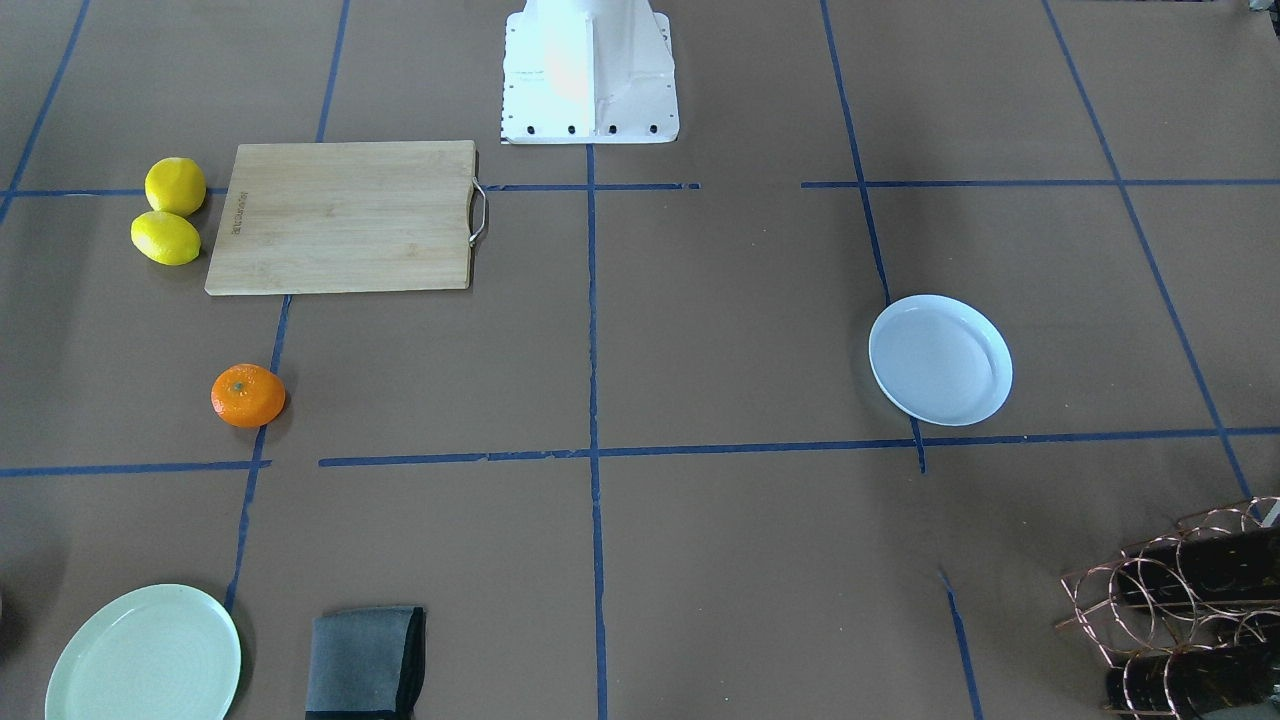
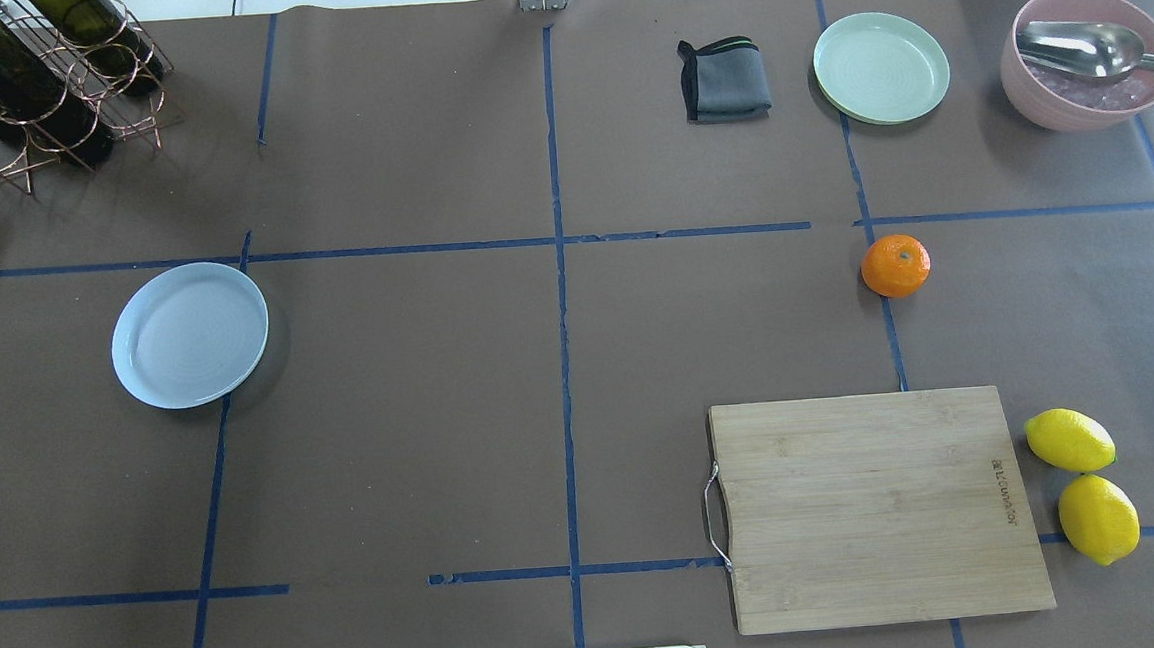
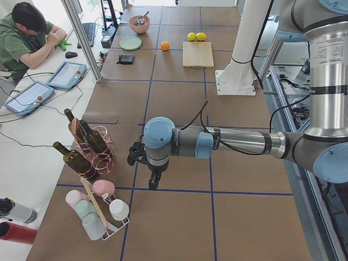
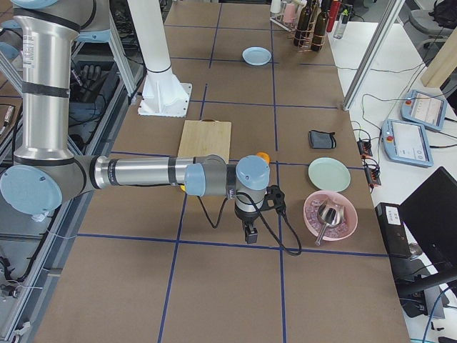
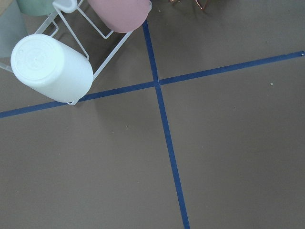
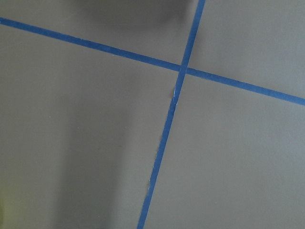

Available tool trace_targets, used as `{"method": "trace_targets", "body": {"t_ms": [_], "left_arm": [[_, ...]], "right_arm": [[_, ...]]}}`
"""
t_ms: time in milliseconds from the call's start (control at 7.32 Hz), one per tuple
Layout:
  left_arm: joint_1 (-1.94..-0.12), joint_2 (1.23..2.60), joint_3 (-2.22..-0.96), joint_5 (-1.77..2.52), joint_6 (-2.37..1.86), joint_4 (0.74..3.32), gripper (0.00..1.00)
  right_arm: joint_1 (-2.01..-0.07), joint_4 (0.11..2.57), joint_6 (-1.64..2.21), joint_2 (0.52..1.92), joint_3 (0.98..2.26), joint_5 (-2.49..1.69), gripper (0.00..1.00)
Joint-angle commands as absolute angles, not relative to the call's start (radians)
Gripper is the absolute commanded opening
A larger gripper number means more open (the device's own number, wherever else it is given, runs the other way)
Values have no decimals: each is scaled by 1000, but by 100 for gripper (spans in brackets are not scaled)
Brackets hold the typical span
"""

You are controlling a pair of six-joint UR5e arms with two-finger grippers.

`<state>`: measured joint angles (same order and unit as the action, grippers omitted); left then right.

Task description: Pick orange to plate

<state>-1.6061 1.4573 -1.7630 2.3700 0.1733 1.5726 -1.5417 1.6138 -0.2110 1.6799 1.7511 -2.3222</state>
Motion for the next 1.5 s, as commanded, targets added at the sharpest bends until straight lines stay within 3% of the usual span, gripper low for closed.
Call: {"method": "trace_targets", "body": {"t_ms": [0,683,1094,1367], "left_arm": [[-1606,1457,-1773,2370,173,1572,100],[-1580,1485,-1838,2367,170,1598,100],[-1578,1535,-1769,2370,160,2015,100],[-1574,1535,-1764,2375,41,2107,100]], "right_arm": [[-1542,1612,-207,1678,1759,-2324,100],[-1542,1510,-166,1631,1796,-2322,100],[-1542,1396,-3,1643,1784,-2339,100],[-1542,1361,0,1644,1783,-2341,100]]}}
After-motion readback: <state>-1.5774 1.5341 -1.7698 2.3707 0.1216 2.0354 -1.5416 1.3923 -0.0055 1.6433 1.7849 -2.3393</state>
